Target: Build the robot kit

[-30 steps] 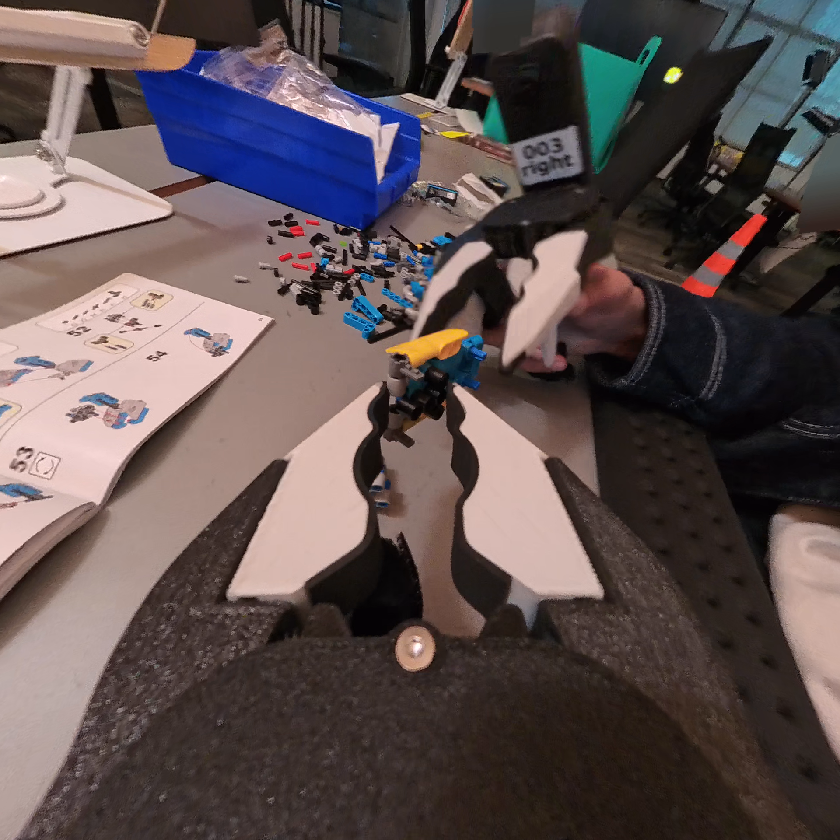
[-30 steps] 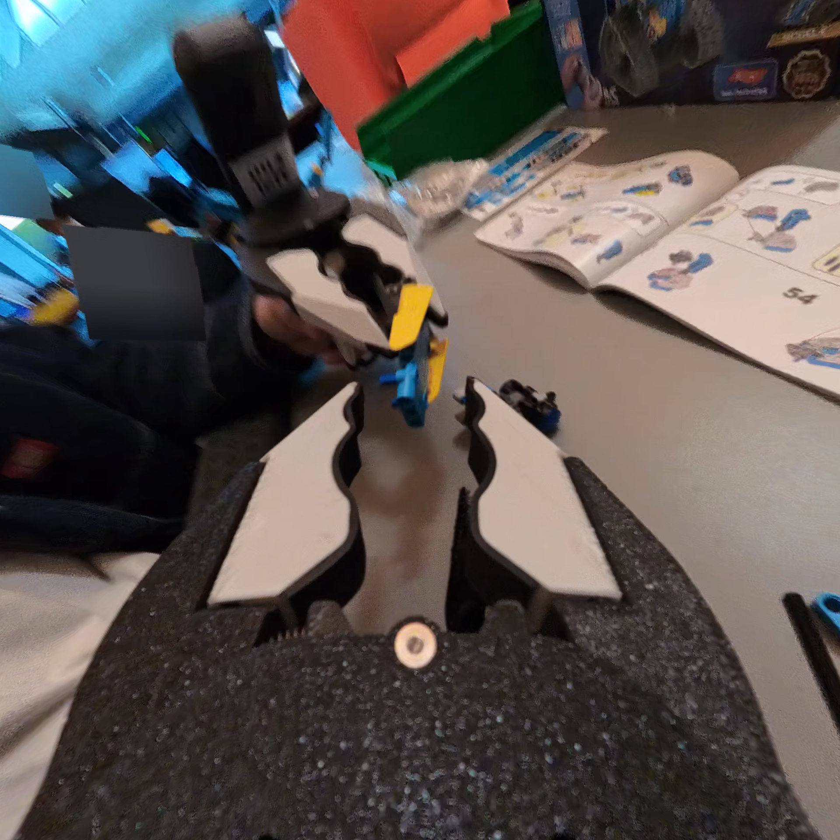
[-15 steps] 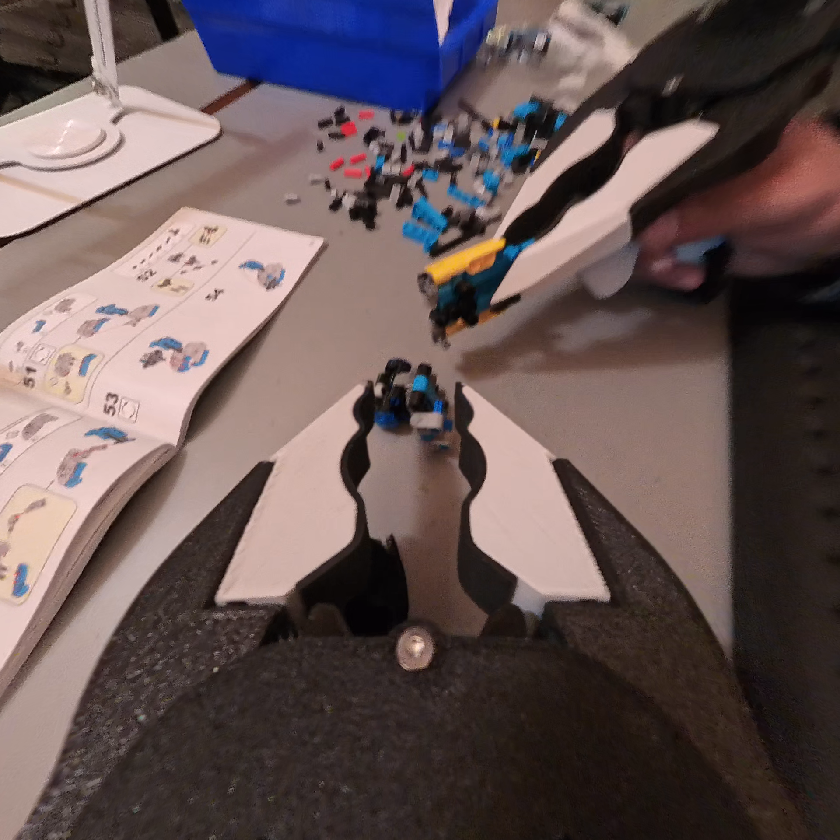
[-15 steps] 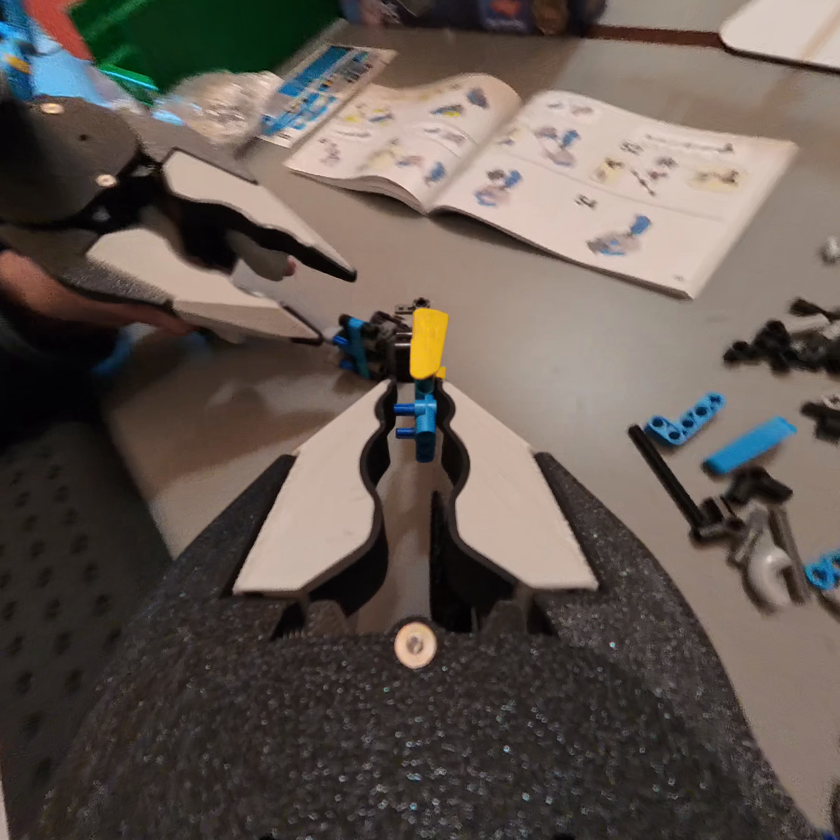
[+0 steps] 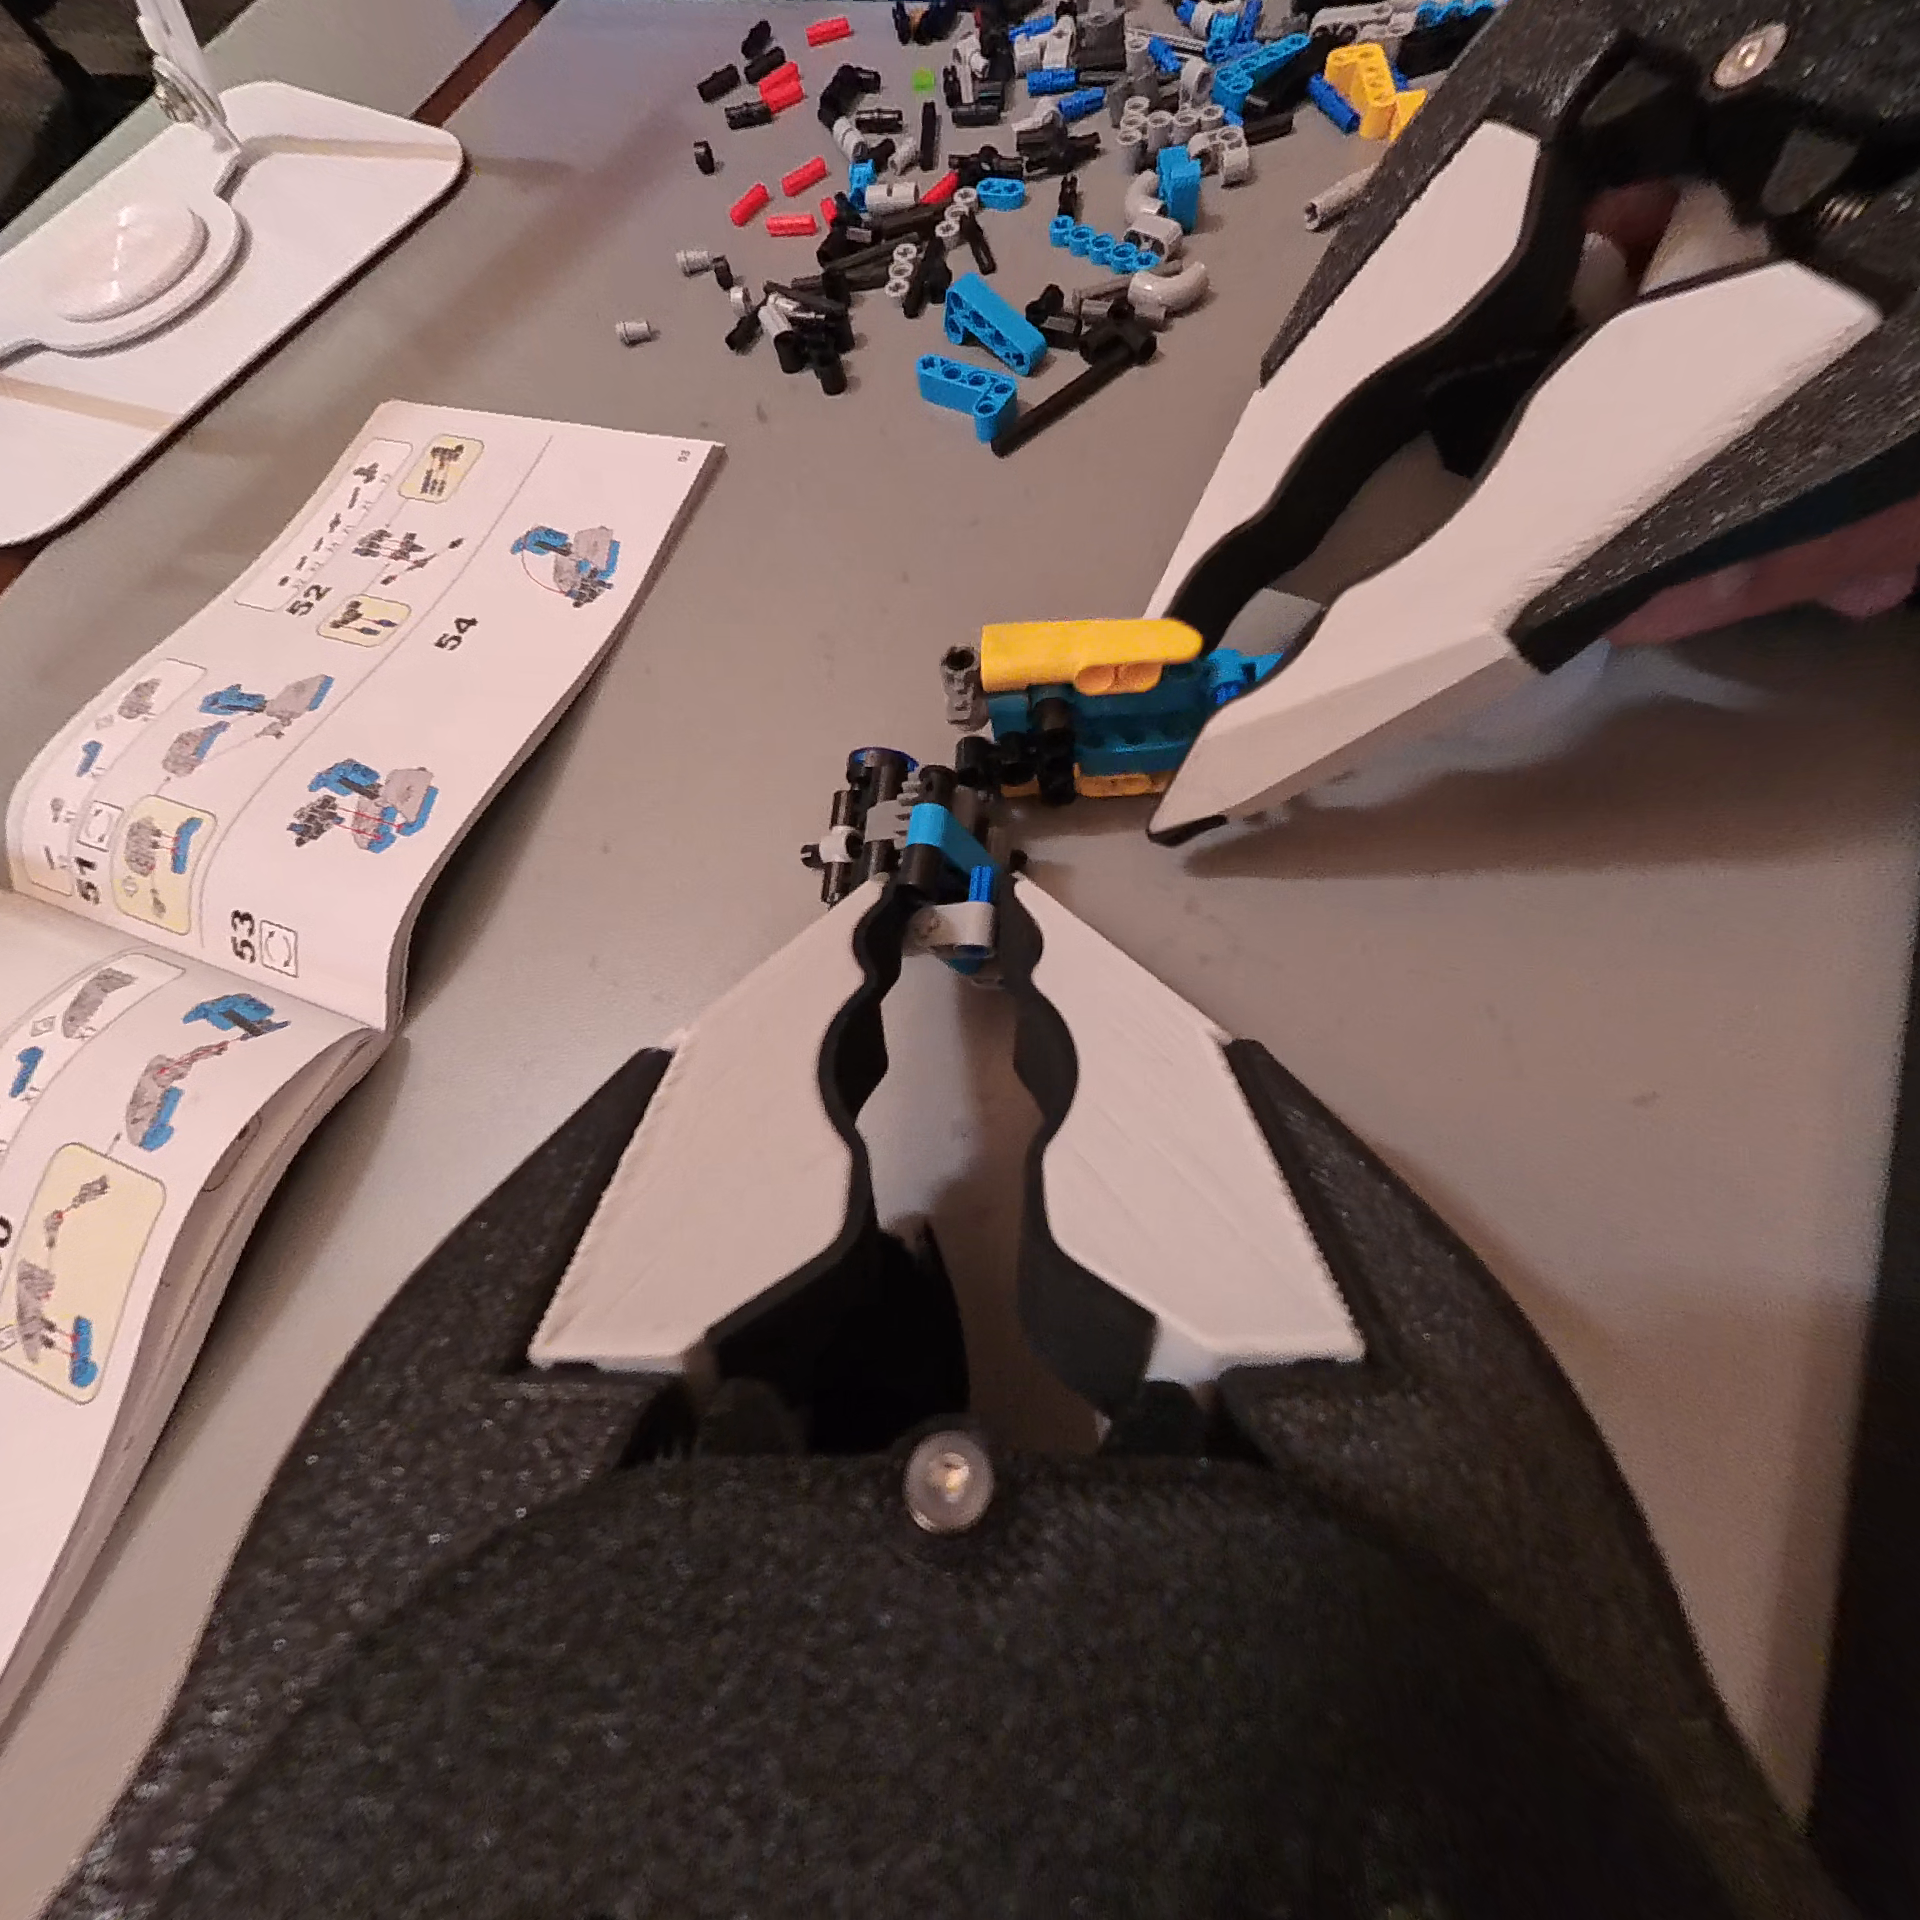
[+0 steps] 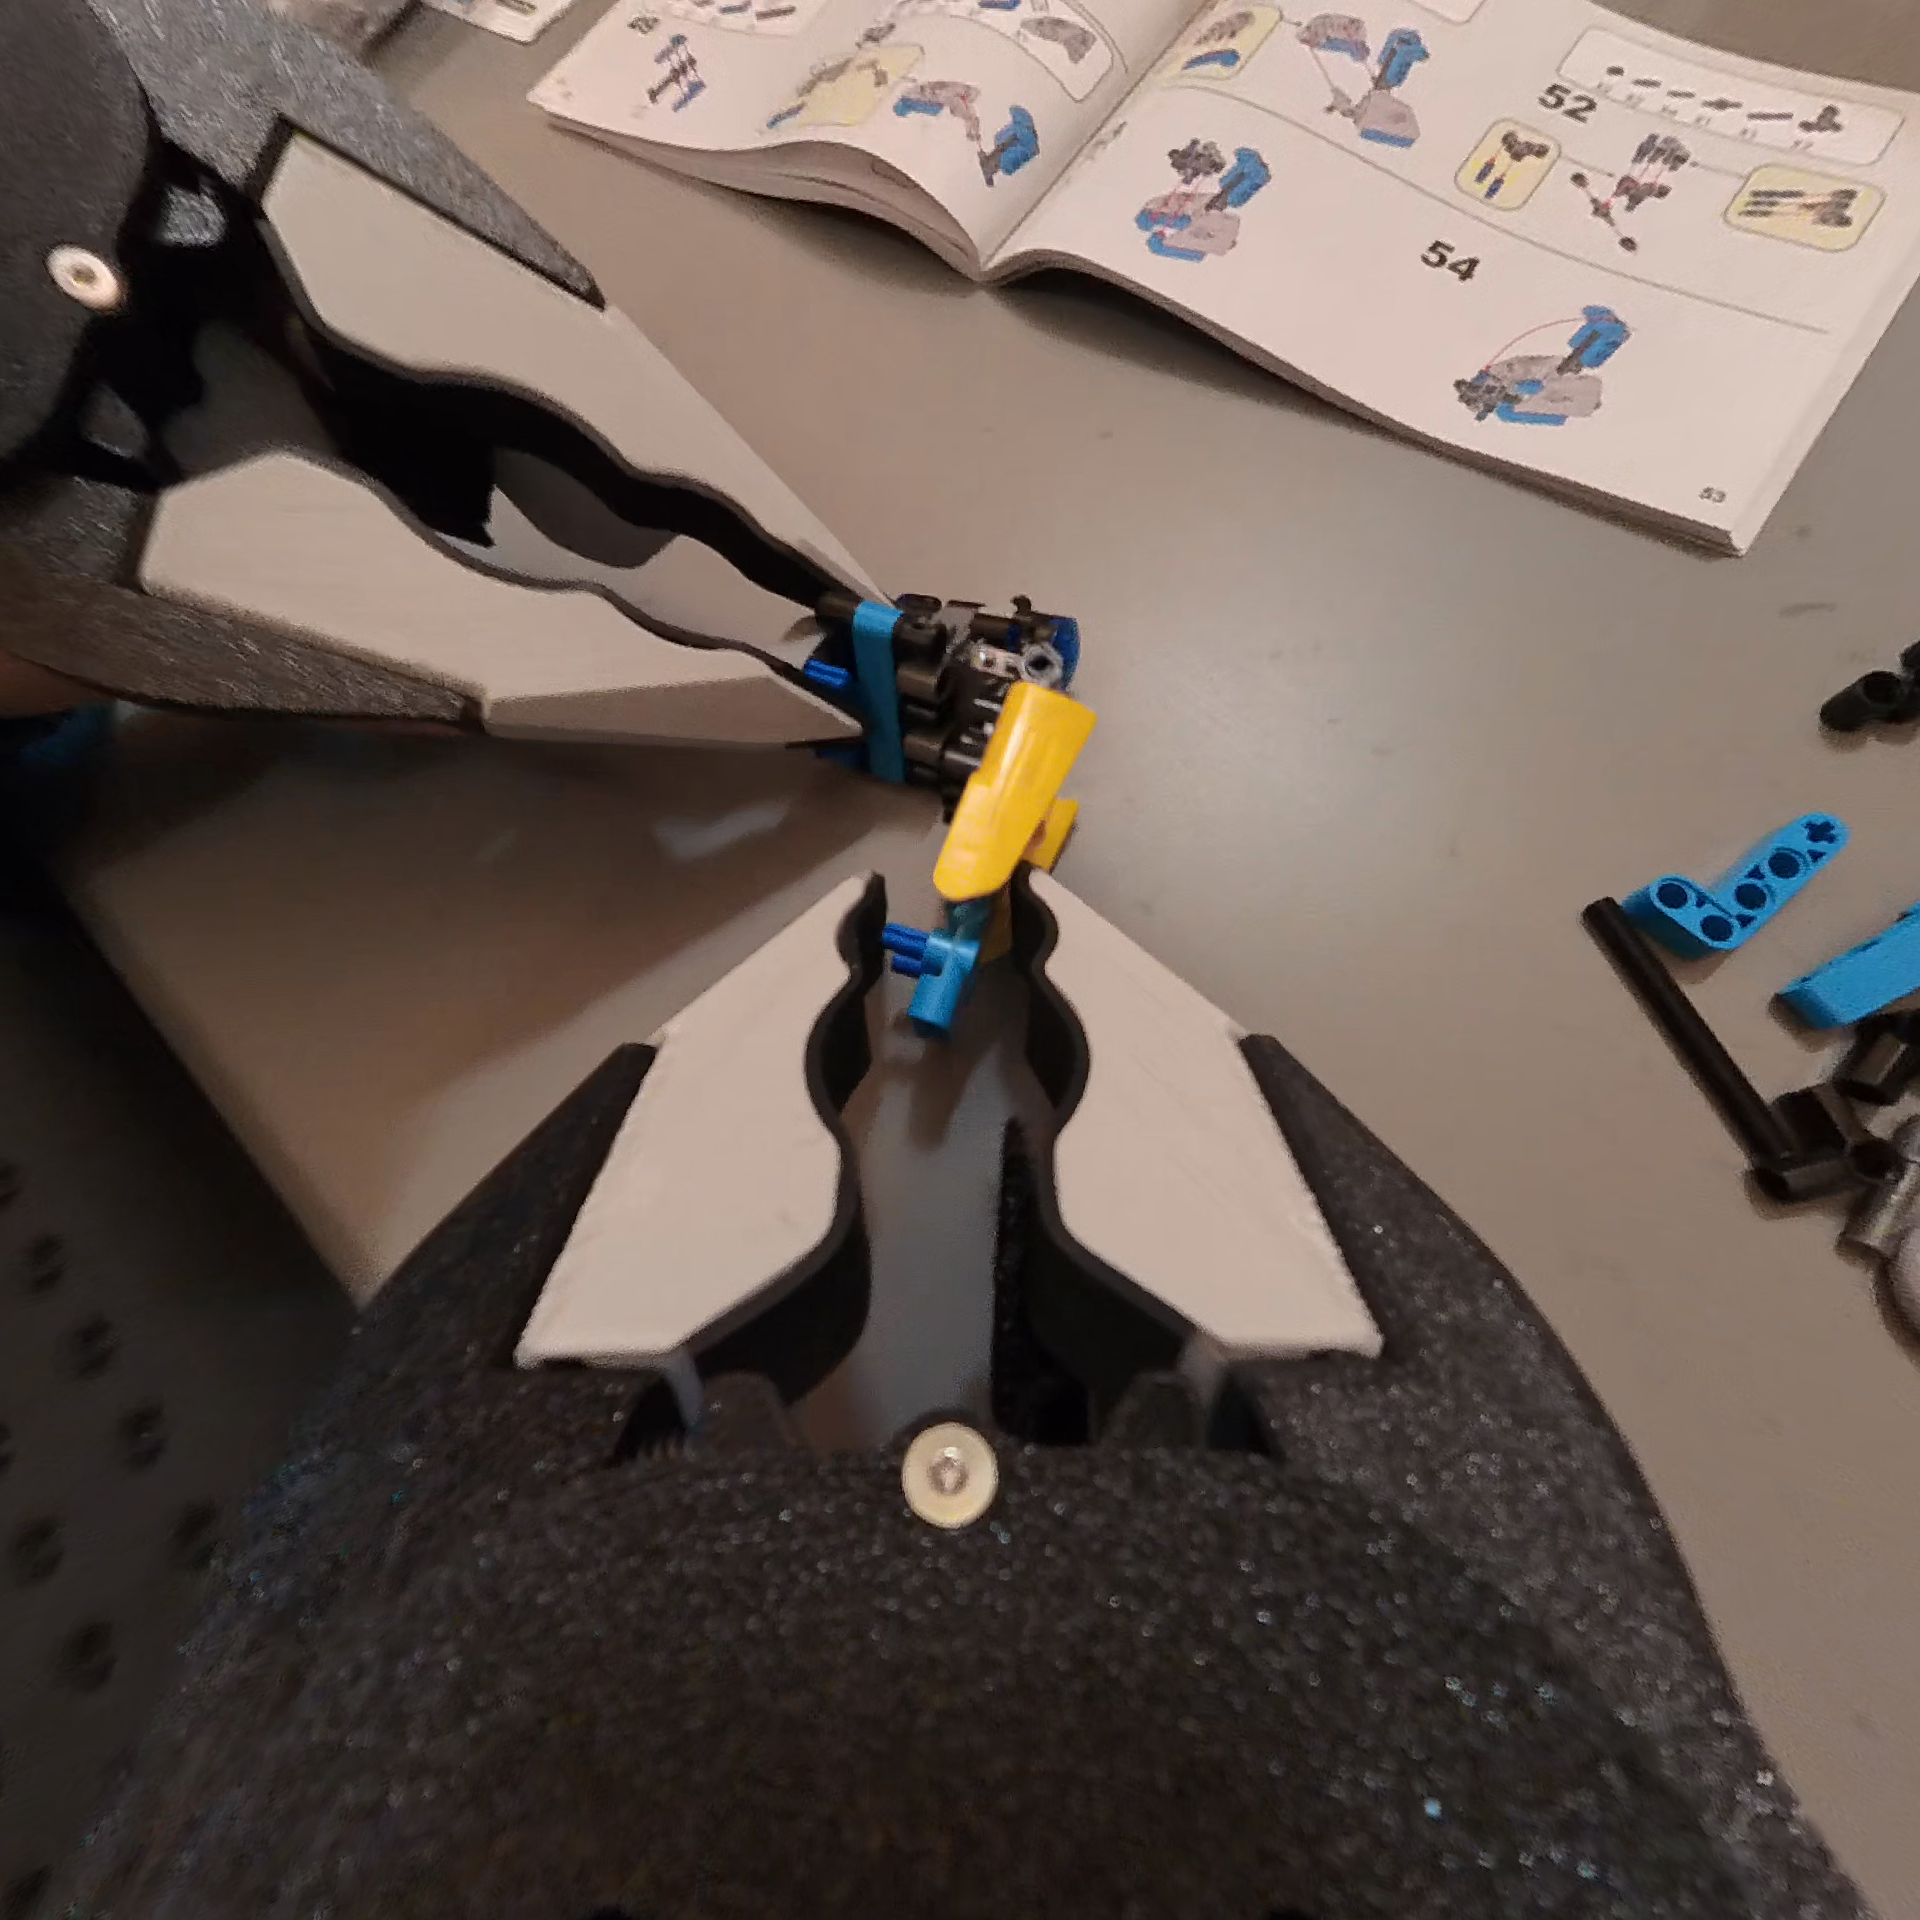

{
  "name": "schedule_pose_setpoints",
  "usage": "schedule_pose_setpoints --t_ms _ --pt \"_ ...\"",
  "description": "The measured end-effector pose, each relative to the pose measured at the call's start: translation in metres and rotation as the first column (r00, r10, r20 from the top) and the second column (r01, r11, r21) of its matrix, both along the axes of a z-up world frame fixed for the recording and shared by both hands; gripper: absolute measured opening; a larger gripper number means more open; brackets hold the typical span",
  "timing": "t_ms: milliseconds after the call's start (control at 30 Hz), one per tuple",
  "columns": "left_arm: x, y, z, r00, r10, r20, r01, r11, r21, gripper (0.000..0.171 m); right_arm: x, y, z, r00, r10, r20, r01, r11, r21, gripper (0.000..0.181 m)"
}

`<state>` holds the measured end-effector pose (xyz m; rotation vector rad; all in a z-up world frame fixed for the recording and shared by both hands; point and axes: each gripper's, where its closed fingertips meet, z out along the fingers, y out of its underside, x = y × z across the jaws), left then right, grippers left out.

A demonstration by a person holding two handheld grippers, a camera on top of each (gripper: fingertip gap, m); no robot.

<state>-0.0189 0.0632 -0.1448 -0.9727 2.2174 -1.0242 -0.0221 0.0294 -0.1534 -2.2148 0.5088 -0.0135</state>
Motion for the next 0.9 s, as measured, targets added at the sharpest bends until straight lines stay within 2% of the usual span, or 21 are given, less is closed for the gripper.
schedule_pose_setpoints --t_ms 133,200,267,300,333,500,667,900 --pt "0.0 -0.005 0.0 0.999 -0.009 0.043 0.006 0.999 0.051 0.018 0.005 0.002 0.009 1.0 -0.013 -0.026 0.015 0.997 0.073 0.04" --pt "-0.001 -0.008 0.0 0.999 -0.014 0.045 0.012 0.999 0.053 0.017 0.007 0.004 0.006 0.999 -0.015 -0.046 0.018 0.997 0.068 0.041" --pt "-0.002 -0.011 0.0 0.999 -0.021 0.044 0.019 0.999 0.051 0.017 0.009 0.005 0.001 0.999 -0.027 -0.046 0.029 0.999 0.041 0.036" --pt "-0.001 -0.011 0.0 0.999 -0.016 0.044 0.013 0.999 0.052 0.017 0.01 0.004 0.0 0.999 -0.033 -0.041 0.034 0.999 0.027 0.024" --pt "0.0 -0.011 0.0 0.999 -0.003 0.043 0.001 0.999 0.051 0.017 0.011 0.004 -0.001 0.999 -0.039 -0.029 0.039 0.999 0.013 0.02" --pt "0.001 -0.014 0.0 0.997 0.032 0.063 -0.036 0.997 0.073 0.017 0.011 0.004 -0.001 0.998 -0.059 0.026 0.059 0.998 -0.027 0.019" --pt "0.003 -0.013 0.0 0.998 0.054 0.041 -0.056 0.998 0.043 0.017 0.012 0.006 -0.001 0.995 -0.093 -0.032 0.092 0.995 -0.039 0.019" --pt "0.005 -0.011 -0.001 0.997 0.082 -0.006 -0.082 0.997 -0.011 0.017 0.016 0.009 -0.001 1.0 -0.024 -0.008 0.022 0.992 -0.128 0.018"
